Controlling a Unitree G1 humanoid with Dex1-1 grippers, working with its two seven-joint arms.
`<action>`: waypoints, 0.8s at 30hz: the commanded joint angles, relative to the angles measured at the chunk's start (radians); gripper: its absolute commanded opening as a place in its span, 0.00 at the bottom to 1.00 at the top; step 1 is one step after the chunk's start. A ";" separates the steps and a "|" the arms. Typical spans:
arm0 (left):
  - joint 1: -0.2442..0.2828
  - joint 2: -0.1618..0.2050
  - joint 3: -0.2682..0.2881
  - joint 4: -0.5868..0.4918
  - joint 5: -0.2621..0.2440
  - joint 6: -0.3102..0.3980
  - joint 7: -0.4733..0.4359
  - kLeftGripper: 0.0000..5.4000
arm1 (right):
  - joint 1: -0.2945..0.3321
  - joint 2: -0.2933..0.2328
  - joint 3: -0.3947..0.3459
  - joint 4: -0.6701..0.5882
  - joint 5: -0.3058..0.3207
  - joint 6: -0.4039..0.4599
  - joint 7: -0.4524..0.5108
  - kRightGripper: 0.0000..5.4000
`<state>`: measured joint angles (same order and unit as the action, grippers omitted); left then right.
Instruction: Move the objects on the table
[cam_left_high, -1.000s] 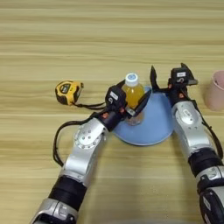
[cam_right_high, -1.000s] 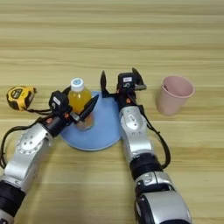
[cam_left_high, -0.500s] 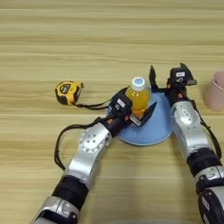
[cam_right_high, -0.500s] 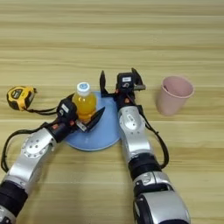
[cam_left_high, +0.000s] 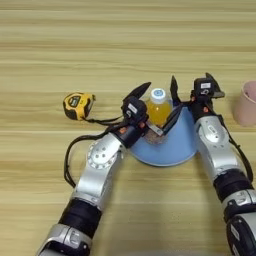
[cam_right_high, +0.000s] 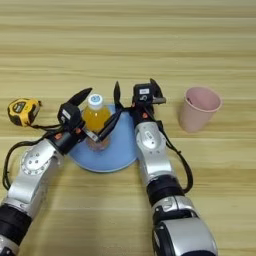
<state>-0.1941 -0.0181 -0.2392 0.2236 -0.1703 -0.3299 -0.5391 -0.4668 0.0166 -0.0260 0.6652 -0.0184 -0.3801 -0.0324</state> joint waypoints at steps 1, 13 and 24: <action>0.035 0.022 -0.009 -0.108 -0.061 0.040 -0.058 0.99 | -0.026 0.002 0.004 0.009 -0.005 0.004 0.000 1.00; -0.018 0.055 0.174 -0.222 -0.215 -0.004 -0.057 0.99 | -0.033 0.008 0.007 0.019 -0.011 0.002 -0.007 1.00; -0.239 0.188 0.414 0.310 0.033 -0.143 0.308 0.99 | -0.026 0.008 0.005 0.007 -0.012 -0.002 -0.008 1.00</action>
<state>-0.3960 0.1489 0.1595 0.4379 -0.1622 -0.4700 -0.2672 -0.4821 0.0231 -0.0223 0.6796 -0.0275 -0.3812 -0.0370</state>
